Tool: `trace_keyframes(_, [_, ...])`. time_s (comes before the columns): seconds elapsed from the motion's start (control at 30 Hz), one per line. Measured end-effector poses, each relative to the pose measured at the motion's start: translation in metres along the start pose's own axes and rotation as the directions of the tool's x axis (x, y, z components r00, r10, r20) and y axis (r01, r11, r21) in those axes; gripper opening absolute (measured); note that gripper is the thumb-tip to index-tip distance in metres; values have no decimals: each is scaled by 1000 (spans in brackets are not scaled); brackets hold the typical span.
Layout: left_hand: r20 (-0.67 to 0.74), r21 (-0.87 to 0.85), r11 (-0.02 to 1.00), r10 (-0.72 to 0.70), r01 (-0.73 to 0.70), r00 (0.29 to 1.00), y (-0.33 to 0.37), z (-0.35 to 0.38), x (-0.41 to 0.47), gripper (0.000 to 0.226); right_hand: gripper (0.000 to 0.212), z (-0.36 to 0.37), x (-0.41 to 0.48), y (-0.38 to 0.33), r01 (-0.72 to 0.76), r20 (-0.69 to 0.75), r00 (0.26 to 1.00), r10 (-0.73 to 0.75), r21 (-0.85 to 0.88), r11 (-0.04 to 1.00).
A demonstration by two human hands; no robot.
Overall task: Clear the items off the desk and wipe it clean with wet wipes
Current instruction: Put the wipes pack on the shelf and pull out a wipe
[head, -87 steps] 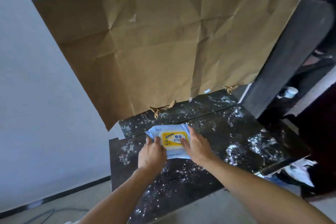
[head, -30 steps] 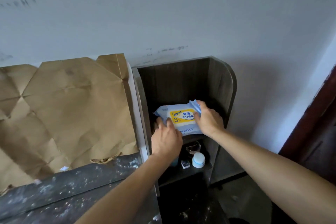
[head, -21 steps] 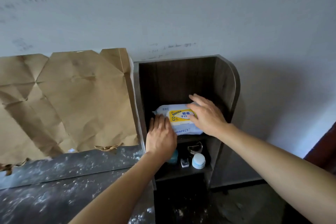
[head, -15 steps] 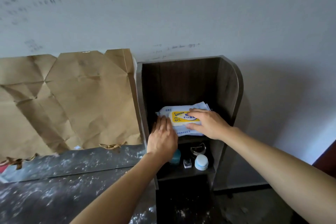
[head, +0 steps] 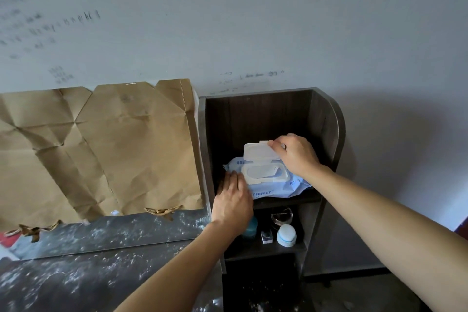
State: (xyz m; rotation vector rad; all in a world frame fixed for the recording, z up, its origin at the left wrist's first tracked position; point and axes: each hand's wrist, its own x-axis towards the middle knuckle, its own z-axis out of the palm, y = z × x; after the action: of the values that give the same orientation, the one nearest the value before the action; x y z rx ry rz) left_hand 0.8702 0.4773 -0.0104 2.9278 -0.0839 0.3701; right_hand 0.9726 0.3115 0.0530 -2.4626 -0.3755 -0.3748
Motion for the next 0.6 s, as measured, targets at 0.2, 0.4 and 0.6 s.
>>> trace_keyframes(0.2, [-95,-96,993,55,-64,994,3,-16,10,31,36,2,14,0,-330,-33,941,338,143,933])
trace_keyframes(0.4, [-73,-188,982,-1,-12,997,14,-18,39,35,51,-3,14,-7,-351,287,897,337,-4,936])
trace_keyframes(0.6, [-58,-171,985,-44,33,997,14,-17,50,43,35,-9,19,-13,-497,394,835,384,242,833])
